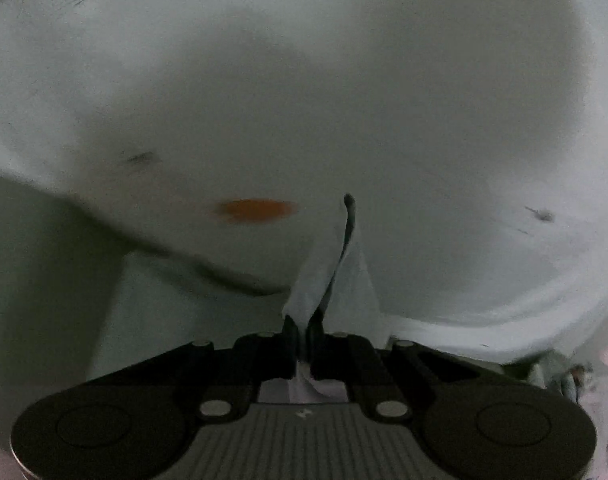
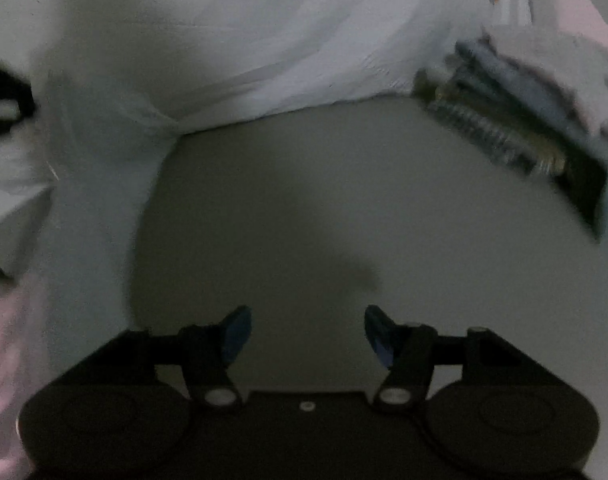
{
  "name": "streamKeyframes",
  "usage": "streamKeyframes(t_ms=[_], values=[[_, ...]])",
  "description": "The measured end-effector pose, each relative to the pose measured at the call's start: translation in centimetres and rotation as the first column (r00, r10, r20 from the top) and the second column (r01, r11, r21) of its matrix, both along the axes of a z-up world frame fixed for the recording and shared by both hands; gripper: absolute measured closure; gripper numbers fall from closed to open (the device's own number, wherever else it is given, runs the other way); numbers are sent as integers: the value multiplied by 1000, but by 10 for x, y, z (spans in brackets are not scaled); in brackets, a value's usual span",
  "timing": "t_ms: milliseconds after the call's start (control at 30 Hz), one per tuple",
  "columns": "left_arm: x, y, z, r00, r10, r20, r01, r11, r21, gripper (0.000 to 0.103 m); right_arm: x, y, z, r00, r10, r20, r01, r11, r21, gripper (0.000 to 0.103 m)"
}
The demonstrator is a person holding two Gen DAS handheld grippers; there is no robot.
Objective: Fold clothes
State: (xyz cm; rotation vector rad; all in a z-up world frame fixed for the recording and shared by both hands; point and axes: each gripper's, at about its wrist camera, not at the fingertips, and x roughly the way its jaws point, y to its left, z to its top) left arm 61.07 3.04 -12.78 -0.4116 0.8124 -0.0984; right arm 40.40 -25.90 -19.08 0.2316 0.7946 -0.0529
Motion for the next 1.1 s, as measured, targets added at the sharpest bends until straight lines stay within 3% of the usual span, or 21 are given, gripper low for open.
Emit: streamKeyframes(t_ms=[67,167,333,400,467,500,533,600,667,767,833,900,1000,1067,1100], values=[[-7,45,-7,999,44,-14,-44,999,-21,97,-23,28,5,1000,19,-3,-19,998,54,28],[-17,106,-18,994,102,-37,-104,993,-50,97,-50,83,4,995,88,-43,-87,996,23,25],[-15,119,-50,994,79,-82,-85,993,-76,97,-86,179,-11,963,239,-122,-257,952,-165,25],[-12,122,-52,993,74,-89,-82,993,-88,97,-90,209,-28,956,226,-189,-280,895,-348,29],[-9,123,-52,993,69,-99,-78,993,-93,97,-90,224,-44,944,228,-238,-317,829,-461,46],[-8,125,-52,992,67,-102,-77,992,-96,97,-91,229,-46,933,260,-249,-352,805,-478,62],[-7,127,-51,993,65,-103,-75,992,-100,97,-92,232,-44,929,272,-252,-365,791,-491,97],[-13,133,-43,994,58,-92,-68,992,-107,97,-96,239,-28,923,288,-254,-381,763,-521,100],[-17,137,-28,998,42,-52,-47,993,-106,97,-103,242,-1,917,333,-220,-399,772,-495,101],[-16,144,-10,1000,30,-1,-30,997,-66,97,-112,245,38,907,395,-147,-421,836,-351,101],[-13,149,-9,999,37,0,-37,999,-33,97,-112,254,46,892,438,-114,-452,861,-234,101],[-8,153,-19,998,43,-44,-42,999,13,91,-100,260,31,871,473,-131,-487,866,-115,98],[-18,152,-33,995,6,-100,7,992,122,85,-86,268,-10,852,453,-261,-456,888,52,72],[-39,154,-35,996,-26,-90,43,982,185,72,-90,264,-12,867,429,-254,-424,903,75,67],[-53,156,-35,996,-38,-83,54,978,202,67,-95,261,-6,877,420,-233,-416,907,68,56]])
